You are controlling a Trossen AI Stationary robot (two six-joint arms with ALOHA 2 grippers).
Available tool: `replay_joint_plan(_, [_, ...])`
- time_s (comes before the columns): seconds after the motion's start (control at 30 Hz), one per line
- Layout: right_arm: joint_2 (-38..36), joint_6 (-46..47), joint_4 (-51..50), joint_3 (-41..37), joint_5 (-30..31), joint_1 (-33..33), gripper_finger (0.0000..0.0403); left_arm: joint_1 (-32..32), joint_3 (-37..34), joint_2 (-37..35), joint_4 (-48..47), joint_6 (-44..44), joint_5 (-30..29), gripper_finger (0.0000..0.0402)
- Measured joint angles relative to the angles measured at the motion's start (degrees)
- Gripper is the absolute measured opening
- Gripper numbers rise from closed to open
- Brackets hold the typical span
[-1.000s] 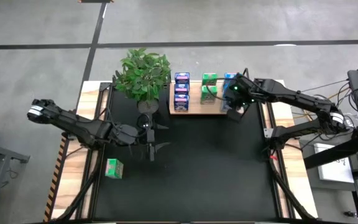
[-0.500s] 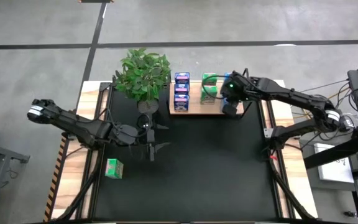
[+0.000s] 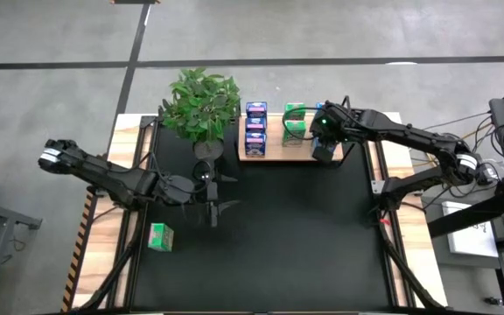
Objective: Stack cereal on shelf
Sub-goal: Put the light blue cereal box on the shelf aligned with the other light blue cereal boxes, then put the green cereal box on the shelf aligned with the other green cereal boxes
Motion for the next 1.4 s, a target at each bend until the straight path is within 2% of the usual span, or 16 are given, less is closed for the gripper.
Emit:
replay_joint_plan(0.37, [-0.7,0.1,-0.2,0.2,0.0,0.0,0.0013,0.0,0.0,0.0,-0.6,0.0,0.0,0.0263])
replay_joint_plan(0.9, [-0.7,-1.8,-0.9,11.5,-0.7,-0.4,0.0013,0.0,-1.9,0.0,-1.9,-1.0,0.0,0.0263])
replay_joint_plan(1.1, [-1.4,-2.4,2.2,13.3,-5.2,2.4,0.0013,0.0,-1.9,-0.3,-7.9,-8.3,0.1,0.0263])
replay_joint_plan(1.27, [-1.8,-3.0,3.8,13.2,-5.1,6.2,0.0013,-0.6,2.9,0.4,-20.2,-21.7,0.7,0.0263])
replay_joint_plan(1.4, [-1.8,-3.6,4.7,13.1,-5.1,9.1,0.0013,-2.6,7.5,2.4,-31.4,-30.6,5.7,0.0263])
